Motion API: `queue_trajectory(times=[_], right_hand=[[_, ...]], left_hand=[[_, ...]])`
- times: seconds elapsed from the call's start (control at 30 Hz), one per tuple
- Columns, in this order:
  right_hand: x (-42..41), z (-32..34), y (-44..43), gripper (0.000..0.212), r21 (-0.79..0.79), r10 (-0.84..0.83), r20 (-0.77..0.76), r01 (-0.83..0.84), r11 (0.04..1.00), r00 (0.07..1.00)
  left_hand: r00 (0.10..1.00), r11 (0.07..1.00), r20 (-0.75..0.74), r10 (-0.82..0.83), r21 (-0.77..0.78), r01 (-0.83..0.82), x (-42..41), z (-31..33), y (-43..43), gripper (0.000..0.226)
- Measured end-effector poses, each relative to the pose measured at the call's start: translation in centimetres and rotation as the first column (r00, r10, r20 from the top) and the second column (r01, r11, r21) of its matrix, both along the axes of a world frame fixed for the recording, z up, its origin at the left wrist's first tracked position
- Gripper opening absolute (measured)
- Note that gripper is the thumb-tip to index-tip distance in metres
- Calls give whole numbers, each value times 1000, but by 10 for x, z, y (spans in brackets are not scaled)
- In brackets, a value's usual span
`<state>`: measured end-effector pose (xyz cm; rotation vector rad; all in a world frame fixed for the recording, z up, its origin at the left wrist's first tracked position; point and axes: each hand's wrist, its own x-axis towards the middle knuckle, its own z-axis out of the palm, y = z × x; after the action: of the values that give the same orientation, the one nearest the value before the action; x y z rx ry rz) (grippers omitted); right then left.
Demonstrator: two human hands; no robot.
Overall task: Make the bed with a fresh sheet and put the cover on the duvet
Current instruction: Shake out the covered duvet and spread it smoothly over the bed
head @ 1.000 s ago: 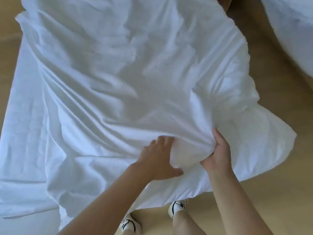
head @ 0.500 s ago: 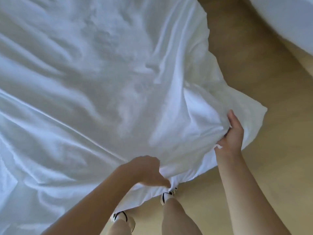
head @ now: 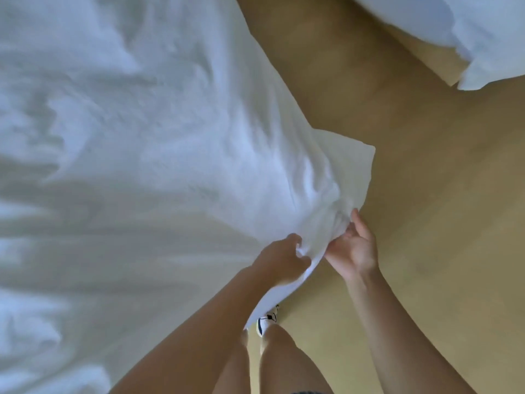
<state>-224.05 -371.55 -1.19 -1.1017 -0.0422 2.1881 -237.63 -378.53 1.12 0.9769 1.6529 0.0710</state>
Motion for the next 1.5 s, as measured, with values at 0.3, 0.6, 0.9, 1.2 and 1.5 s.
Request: queue_trajectory(times=[0.3, 0.6, 0.9, 1.2, 1.5], right_hand=[[-55, 23, 94, 48, 30, -213, -125, 218, 975, 969], [-67, 13, 205, 58, -83, 339, -16, -339, 937, 941], [87, -12, 224, 29, -329, 581, 8, -546, 770, 814], [-76, -82, 292, 27, -271, 809, -48, -787, 554, 586], [-58, -106, 335, 36, -285, 999, -4, -957, -49, -50]], left_hand=[[963, 998, 270, -1, -58, 17, -31, 9, 52, 15], [950, 971, -200, 238, 48, -233, -11, 11, 122, 35], [955, 977, -209, -210, -11, 213, 128, -11, 188, 30], [995, 952, -46, -92, -298, 75, 59, -18, 209, 44], [263, 505, -443, -857, -626, 594, -47, -30, 241, 112]])
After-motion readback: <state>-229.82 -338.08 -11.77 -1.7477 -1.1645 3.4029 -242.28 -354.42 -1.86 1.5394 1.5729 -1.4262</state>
